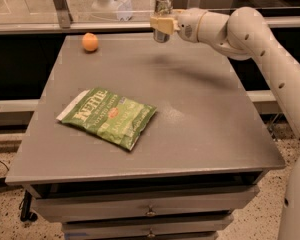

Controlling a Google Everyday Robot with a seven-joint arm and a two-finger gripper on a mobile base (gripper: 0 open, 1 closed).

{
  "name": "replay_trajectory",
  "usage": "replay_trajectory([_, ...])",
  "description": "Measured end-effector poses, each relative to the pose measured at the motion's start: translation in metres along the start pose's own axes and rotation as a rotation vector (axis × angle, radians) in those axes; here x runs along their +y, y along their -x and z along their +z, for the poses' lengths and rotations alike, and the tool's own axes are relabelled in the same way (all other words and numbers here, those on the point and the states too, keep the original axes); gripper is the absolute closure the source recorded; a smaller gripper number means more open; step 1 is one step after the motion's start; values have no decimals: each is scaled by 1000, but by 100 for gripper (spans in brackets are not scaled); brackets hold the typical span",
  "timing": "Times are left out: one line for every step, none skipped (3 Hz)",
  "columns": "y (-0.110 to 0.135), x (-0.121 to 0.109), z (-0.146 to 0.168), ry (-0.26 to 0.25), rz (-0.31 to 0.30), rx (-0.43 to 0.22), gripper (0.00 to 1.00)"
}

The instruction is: Pick redbull can

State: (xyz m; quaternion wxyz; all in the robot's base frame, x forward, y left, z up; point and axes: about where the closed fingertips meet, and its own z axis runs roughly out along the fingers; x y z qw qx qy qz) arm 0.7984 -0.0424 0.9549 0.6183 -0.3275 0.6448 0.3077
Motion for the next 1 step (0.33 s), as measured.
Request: replay_trajectory([0, 0, 0, 0, 0, 0, 100])
